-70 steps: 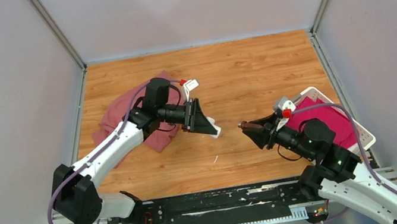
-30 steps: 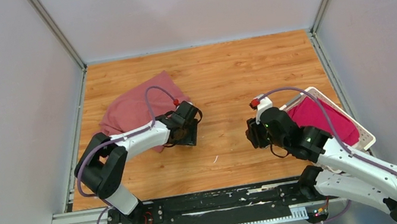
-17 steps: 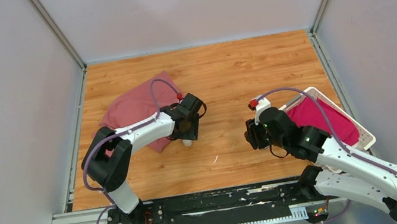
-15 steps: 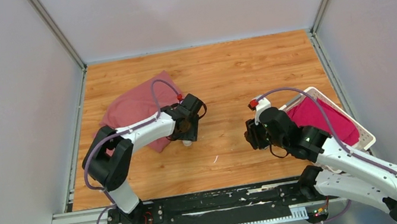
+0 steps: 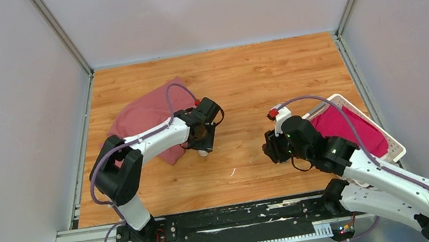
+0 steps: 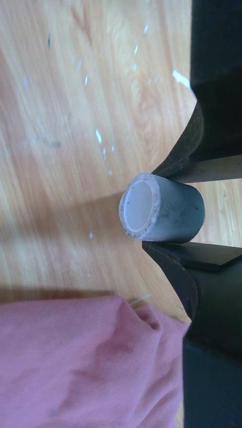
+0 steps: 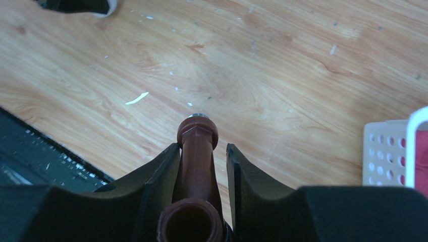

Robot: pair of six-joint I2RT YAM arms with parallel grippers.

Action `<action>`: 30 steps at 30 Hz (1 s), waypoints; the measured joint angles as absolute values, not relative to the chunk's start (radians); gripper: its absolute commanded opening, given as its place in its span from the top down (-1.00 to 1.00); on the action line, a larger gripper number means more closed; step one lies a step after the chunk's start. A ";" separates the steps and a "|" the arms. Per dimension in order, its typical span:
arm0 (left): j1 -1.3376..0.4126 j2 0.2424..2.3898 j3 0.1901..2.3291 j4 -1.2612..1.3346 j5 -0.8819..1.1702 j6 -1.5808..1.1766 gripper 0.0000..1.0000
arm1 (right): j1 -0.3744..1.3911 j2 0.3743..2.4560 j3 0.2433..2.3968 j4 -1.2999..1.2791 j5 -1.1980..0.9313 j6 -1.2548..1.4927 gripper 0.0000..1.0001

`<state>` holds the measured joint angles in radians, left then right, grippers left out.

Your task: Install the water faucets

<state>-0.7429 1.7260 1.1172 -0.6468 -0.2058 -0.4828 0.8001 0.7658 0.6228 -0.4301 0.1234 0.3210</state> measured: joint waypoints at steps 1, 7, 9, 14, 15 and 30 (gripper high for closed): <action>-0.742 1.725 1.140 -0.662 -0.182 -0.461 1.00 | 0.801 0.762 0.623 -0.430 0.102 0.312 1.00; -0.633 1.633 1.274 -0.711 0.230 -0.382 1.00 | 0.862 0.662 0.609 -0.378 0.059 0.221 1.00; -0.575 1.592 1.318 -0.721 0.394 -0.381 1.00 | 0.903 0.623 0.592 -0.337 0.085 0.187 1.00; -0.530 1.520 1.363 -0.727 0.755 -0.432 1.00 | 1.191 0.616 0.577 -0.155 0.345 -0.054 1.00; -0.532 1.517 1.363 -0.732 0.803 -0.444 1.00 | 1.241 0.627 0.574 -0.115 0.396 -0.108 1.00; -0.525 1.504 1.267 -0.753 1.193 -0.509 1.00 | 1.671 0.894 0.397 0.792 1.039 -1.405 1.00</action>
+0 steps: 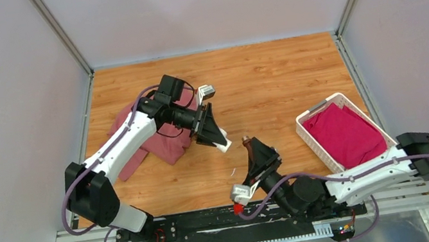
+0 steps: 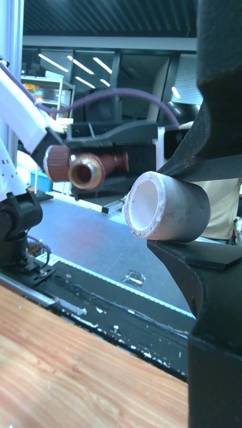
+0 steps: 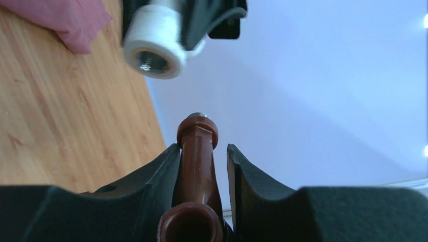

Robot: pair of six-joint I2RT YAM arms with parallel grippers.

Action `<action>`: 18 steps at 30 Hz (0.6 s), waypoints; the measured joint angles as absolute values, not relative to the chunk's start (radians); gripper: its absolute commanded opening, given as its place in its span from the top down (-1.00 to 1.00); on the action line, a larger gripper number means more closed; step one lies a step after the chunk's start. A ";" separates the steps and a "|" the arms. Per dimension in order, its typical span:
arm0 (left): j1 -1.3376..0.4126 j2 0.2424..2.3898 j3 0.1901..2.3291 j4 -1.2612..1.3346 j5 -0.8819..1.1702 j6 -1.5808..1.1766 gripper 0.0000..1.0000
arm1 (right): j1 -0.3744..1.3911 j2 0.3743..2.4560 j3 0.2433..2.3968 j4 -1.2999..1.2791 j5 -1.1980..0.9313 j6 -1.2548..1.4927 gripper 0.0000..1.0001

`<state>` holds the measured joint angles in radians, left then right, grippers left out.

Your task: Install the water faucets

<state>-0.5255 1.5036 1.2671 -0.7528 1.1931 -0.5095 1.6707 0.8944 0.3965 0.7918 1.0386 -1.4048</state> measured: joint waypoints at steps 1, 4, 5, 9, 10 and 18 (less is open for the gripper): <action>-0.525 1.497 1.261 -0.753 1.201 -0.510 1.00 | 1.691 0.924 0.379 0.868 1.047 -1.491 1.00; -0.525 1.464 1.242 -0.757 1.221 -0.516 1.00 | 1.755 1.070 0.312 1.167 1.045 -1.778 1.00; -0.525 1.454 1.237 -0.757 1.222 -0.520 1.00 | 1.768 1.116 0.299 1.230 1.039 -1.841 1.00; -0.527 1.414 1.226 -0.757 1.229 -0.528 1.00 | 1.794 1.190 0.284 1.369 1.012 -1.984 1.00; -0.529 1.407 1.226 -0.757 1.232 -0.528 1.00 | 1.799 1.193 0.284 1.395 1.006 -2.005 1.00; -0.553 1.389 1.197 -0.757 1.252 -0.527 1.00 | 1.885 1.212 0.291 1.474 0.986 -2.067 1.00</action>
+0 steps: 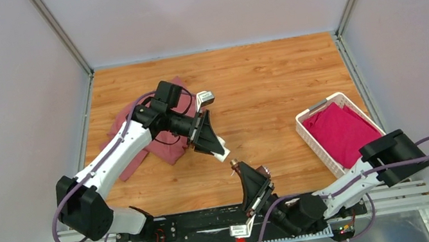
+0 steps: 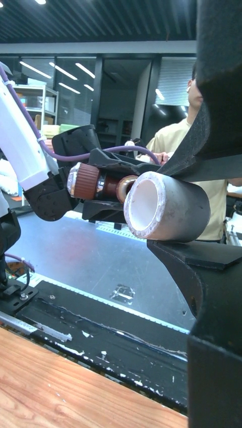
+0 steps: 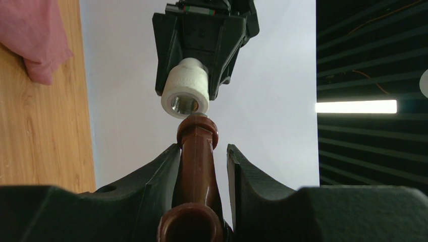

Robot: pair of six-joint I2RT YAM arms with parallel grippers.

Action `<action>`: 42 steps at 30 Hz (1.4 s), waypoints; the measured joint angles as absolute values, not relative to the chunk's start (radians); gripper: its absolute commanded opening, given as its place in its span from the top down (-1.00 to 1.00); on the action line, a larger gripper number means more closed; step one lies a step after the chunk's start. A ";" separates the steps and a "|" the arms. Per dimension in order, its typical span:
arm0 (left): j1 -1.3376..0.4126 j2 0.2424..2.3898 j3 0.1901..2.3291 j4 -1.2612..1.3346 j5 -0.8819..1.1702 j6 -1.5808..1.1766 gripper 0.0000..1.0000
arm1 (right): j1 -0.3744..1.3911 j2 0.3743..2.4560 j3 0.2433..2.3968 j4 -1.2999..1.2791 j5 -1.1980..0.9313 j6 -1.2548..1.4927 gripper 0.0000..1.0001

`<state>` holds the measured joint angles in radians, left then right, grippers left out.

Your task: Install the water faucets

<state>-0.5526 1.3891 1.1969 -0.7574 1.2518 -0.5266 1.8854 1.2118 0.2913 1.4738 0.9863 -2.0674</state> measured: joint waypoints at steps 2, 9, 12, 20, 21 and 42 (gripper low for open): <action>-0.556 1.390 1.192 -0.758 1.256 -0.523 1.00 | 1.907 1.227 0.299 1.475 0.986 -2.067 1.00; -0.586 1.373 1.179 -0.757 1.269 -0.475 1.00 | 1.949 1.248 0.300 1.476 0.986 -2.067 1.00; -0.603 1.352 1.154 -0.758 1.281 -0.446 1.00 | 1.959 1.246 0.300 1.477 0.986 -2.067 1.00; -0.658 1.348 1.146 -0.758 1.302 -0.424 1.00 | 1.977 1.246 0.299 1.480 0.986 -2.067 1.00; -0.659 1.348 1.146 -0.757 1.303 -0.422 1.00 | 1.979 1.246 0.299 1.481 0.986 -2.067 1.00; -0.682 1.348 1.146 -0.756 1.319 -0.423 1.00 | 1.988 1.255 0.283 1.483 0.980 -2.067 1.00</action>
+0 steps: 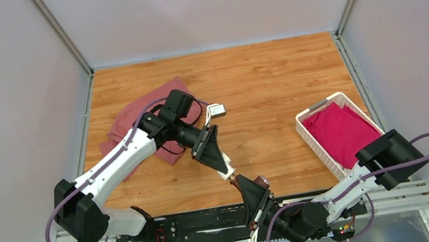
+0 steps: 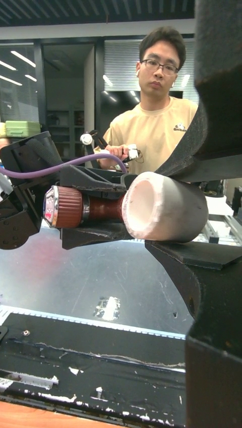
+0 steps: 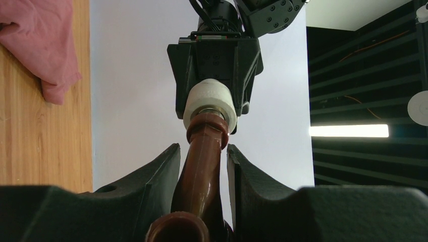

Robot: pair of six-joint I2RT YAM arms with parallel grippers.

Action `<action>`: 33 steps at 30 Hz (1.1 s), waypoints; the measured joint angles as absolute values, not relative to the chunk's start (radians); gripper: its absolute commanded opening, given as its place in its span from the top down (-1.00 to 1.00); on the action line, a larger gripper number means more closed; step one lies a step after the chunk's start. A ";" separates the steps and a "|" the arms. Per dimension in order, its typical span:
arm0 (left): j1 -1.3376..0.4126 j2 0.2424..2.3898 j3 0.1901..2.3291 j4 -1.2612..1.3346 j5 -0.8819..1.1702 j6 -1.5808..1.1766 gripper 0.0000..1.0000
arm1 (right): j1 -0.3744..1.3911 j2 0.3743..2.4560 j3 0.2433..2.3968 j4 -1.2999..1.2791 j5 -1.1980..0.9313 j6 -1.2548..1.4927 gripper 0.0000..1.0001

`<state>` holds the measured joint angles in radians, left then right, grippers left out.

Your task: Install the water faucets

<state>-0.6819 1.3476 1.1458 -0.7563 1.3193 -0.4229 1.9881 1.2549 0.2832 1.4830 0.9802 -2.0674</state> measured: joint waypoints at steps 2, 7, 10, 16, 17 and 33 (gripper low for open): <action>-0.690 1.346 1.145 -0.754 1.322 -0.423 1.00 | 1.987 1.255 0.281 1.483 0.979 -2.067 1.00; -0.696 1.337 1.145 -0.747 1.314 -0.423 1.00 | 1.988 1.255 0.277 1.483 0.976 -2.067 1.00; -0.697 1.334 1.145 -0.747 1.312 -0.423 1.00 | 1.988 1.255 0.277 1.483 0.973 -2.067 1.00; -0.698 1.332 1.141 -0.738 1.317 -0.427 1.00 | 1.989 1.240 0.277 1.481 0.969 -2.067 1.00; -0.699 1.330 1.141 -0.736 1.318 -0.427 1.00 | 1.990 1.235 0.277 1.480 0.969 -2.067 1.00; -0.718 1.314 1.141 -0.716 1.350 -0.428 1.00 | 2.007 1.135 0.282 1.419 0.915 -1.994 1.00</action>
<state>-0.7177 1.3144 1.1412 -0.7158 1.3499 -0.4282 2.0071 1.1355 0.2817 1.4185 0.9154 -1.9942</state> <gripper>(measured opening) 0.436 0.421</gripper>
